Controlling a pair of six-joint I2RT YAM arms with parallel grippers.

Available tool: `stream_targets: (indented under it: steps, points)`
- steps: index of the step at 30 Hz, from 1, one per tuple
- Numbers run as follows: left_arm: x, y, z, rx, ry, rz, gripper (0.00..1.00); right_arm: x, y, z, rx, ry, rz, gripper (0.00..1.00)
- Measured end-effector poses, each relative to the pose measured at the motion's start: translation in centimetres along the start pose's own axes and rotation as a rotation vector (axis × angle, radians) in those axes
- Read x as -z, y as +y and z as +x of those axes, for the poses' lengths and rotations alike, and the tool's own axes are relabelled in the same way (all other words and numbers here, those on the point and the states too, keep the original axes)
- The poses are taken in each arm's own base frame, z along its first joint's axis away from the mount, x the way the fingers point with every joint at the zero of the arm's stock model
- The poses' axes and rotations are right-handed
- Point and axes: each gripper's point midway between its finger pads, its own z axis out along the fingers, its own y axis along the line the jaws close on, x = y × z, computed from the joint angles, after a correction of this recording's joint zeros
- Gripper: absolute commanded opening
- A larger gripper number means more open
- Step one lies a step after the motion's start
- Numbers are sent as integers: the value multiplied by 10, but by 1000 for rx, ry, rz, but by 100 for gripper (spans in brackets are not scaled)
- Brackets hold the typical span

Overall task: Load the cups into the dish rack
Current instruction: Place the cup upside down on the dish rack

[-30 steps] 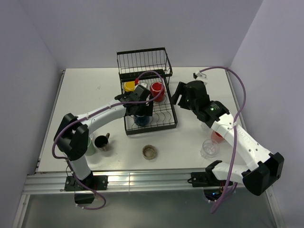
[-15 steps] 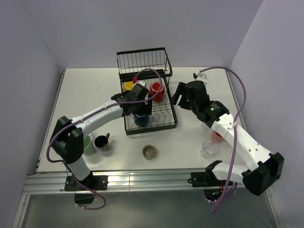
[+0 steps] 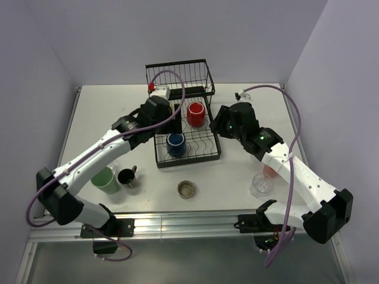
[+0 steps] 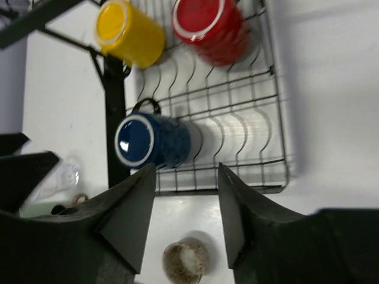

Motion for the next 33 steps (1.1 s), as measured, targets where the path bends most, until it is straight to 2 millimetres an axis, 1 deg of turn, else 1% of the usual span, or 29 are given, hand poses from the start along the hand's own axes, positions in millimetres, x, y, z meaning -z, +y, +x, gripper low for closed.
stream_targets:
  steps: [2, 4, 5, 6, 7, 9, 10, 11, 12, 13, 16, 21, 28, 33]
  points:
    - [17, 0, -12, 18, -43, 23, 99, -4, 7, 12, -13, 30, -50, 50]
    - [33, 1, -21, 34, -80, 42, 99, -10, 13, 29, -28, 74, -97, 43]
    - [41, 3, -24, 44, -98, 48, 99, -13, 16, 41, -44, 108, -129, 39]
    - [48, 5, -26, 53, -111, 55, 99, -15, 19, 53, -54, 138, -154, 28]
    - [55, 7, -27, 63, -123, 60, 99, -18, 22, 62, -66, 164, -175, 23]
    - [66, 11, -28, 75, -142, 71, 99, -24, 29, 81, -89, 221, -212, 17]
    - [71, 13, -28, 79, -149, 74, 99, -28, 34, 89, -97, 246, -229, 12]
    - [74, 15, -28, 84, -155, 76, 99, -31, 39, 96, -103, 267, -245, 10]
    - [77, 17, -27, 86, -156, 77, 99, -34, 43, 100, -112, 282, -260, 3]
    - [78, 19, -25, 86, -155, 75, 99, -37, 47, 104, -119, 297, -275, 1]
    - [81, 24, -20, 86, -149, 68, 99, -46, 59, 114, -144, 336, -318, 0]
    - [82, 31, -13, 84, -133, 54, 99, -60, 69, 130, -192, 403, -355, 0]
    - [83, 35, -10, 87, -130, 47, 99, -61, 81, 138, -261, 439, -424, 0]
    - [83, 36, -10, 88, -132, 48, 99, -66, 87, 144, -305, 460, -450, 0]
